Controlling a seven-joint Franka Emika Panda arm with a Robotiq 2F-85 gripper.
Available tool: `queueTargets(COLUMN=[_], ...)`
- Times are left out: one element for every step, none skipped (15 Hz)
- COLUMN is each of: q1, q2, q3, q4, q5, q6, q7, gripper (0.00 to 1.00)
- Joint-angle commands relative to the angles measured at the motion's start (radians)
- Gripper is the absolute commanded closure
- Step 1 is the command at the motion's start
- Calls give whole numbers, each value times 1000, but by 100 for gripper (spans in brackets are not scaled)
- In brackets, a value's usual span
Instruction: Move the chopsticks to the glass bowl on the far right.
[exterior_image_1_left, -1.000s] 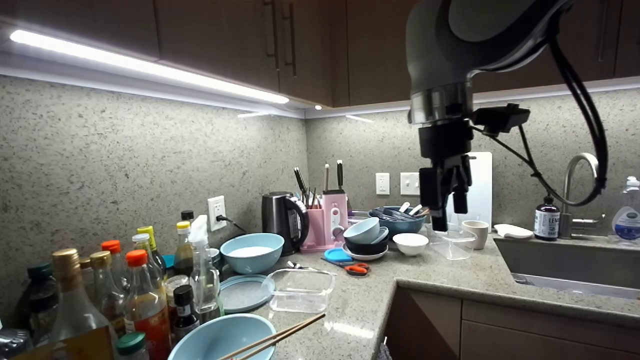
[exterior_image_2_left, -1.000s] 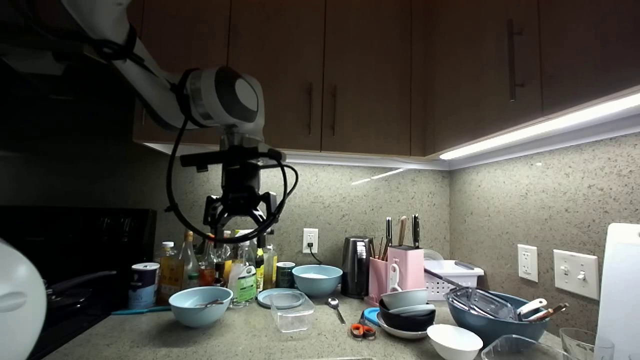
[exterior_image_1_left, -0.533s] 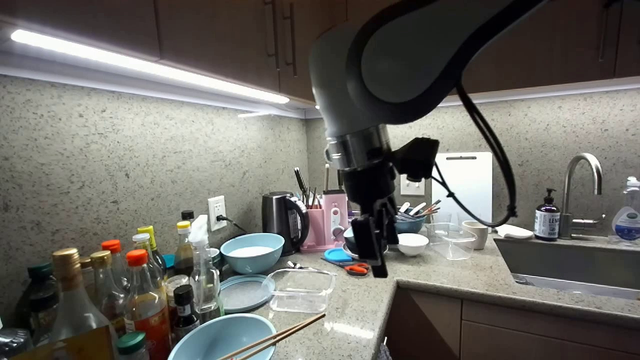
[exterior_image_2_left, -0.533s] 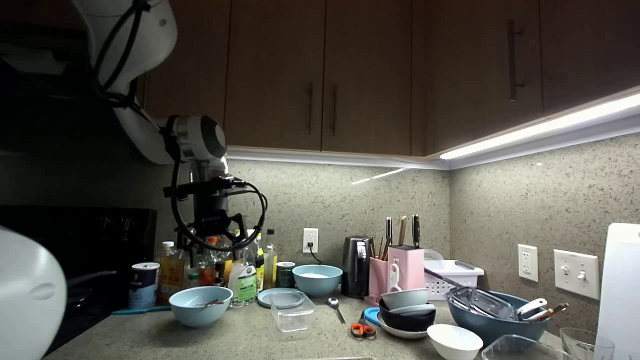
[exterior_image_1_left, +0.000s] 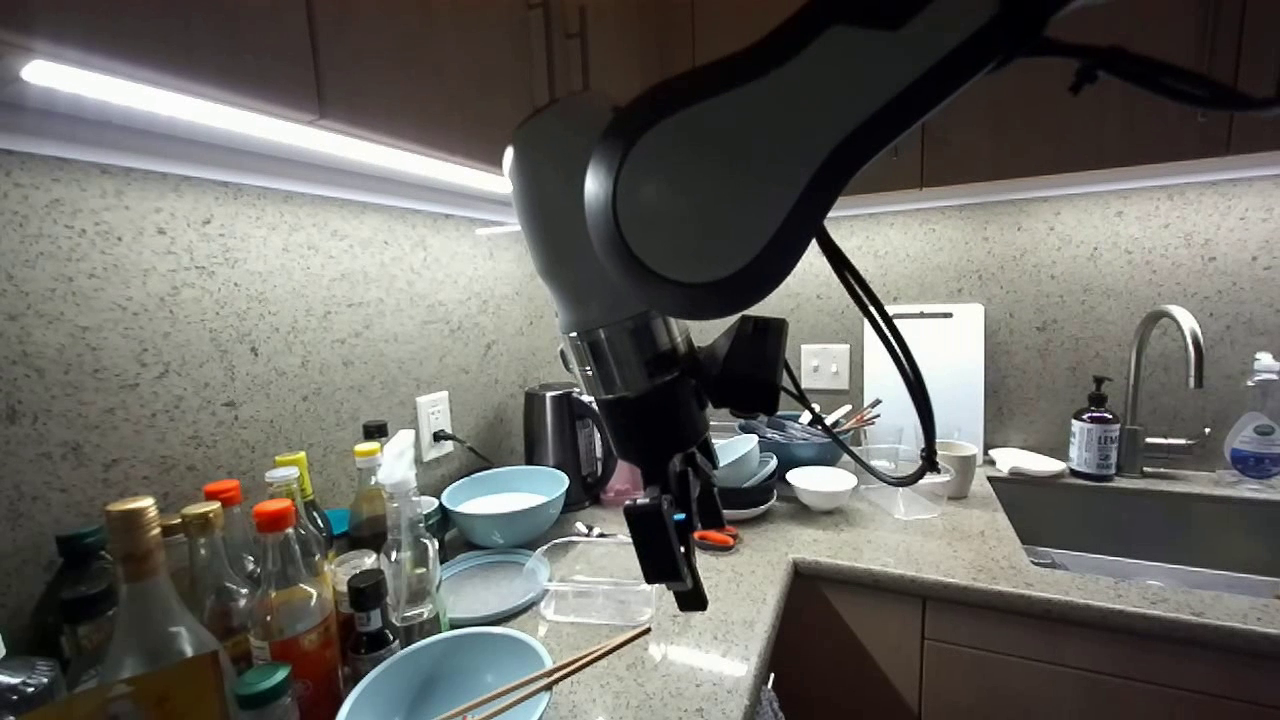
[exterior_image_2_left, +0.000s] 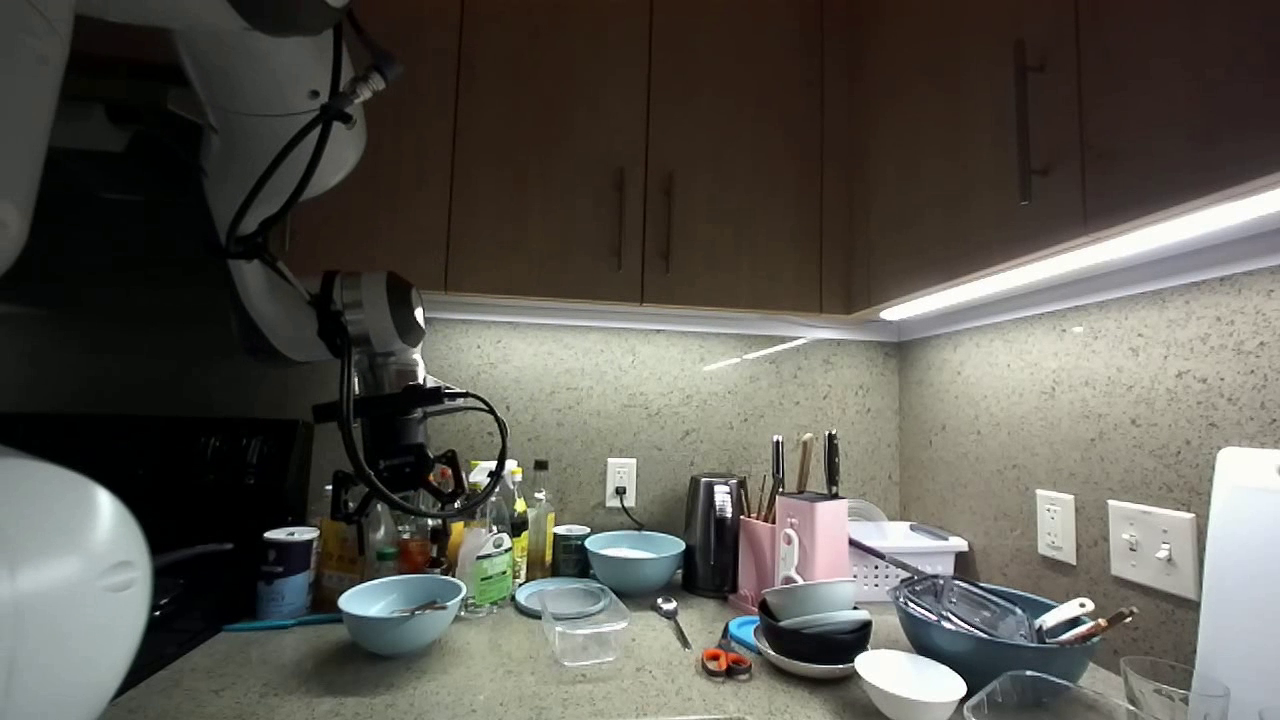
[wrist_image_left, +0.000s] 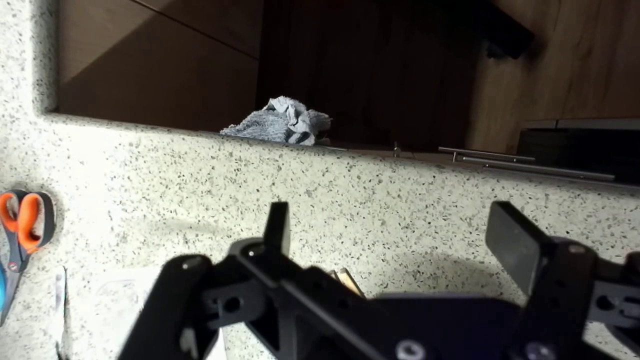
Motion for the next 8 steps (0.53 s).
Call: queueTargets(q1=[6, 3, 2, 0, 1, 2, 0, -2], q2=[-10, 1, 16, 41, 64, 92, 114, 136], q3=[-11, -12, -13, -15, -17, -21, -26, -30], q4=[-16, -18, -15, -4, 6, 19, 27, 34], q5=[32, 45, 45, 41, 23, -9, -20, -21], q6=[31, 69, 102, 139, 166, 187, 208, 227], q7=[-40, -93, -126, -174, -197, -218, -247, -283], gripper=[0, 0, 0, 0, 0, 0, 0, 0])
